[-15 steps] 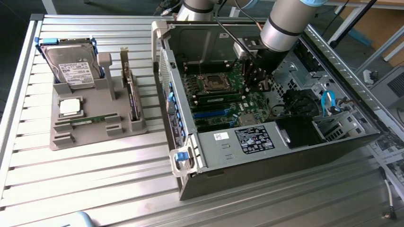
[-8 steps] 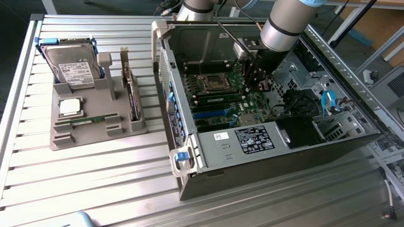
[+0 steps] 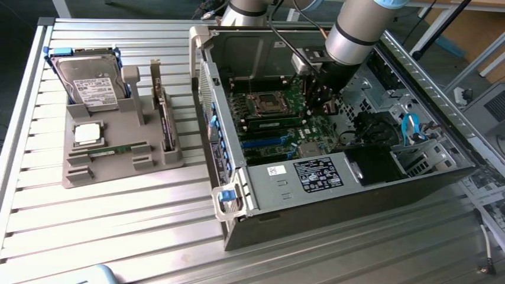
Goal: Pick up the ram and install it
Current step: 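Press down the ram until it locks into place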
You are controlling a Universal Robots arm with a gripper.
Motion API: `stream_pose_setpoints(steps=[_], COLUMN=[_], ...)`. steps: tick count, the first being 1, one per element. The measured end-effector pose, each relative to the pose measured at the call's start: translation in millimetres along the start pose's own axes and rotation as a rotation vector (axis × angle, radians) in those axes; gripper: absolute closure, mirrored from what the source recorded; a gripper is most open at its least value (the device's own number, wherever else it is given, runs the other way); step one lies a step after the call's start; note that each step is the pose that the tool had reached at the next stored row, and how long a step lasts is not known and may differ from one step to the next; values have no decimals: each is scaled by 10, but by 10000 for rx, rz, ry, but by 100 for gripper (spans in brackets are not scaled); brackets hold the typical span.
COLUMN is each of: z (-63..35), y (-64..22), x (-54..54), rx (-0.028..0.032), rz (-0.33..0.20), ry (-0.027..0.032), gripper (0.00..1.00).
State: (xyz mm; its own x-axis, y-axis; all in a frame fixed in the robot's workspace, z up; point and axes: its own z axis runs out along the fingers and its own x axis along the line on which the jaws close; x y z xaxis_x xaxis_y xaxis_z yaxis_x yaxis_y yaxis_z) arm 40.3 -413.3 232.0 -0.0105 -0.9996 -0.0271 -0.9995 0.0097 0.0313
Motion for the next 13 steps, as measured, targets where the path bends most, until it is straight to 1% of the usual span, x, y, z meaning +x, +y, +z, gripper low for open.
stream_pose_setpoints(steps=[13], z=[11], y=[0], x=[0], rx=[0], rz=[1], ry=[0], gripper=[89])
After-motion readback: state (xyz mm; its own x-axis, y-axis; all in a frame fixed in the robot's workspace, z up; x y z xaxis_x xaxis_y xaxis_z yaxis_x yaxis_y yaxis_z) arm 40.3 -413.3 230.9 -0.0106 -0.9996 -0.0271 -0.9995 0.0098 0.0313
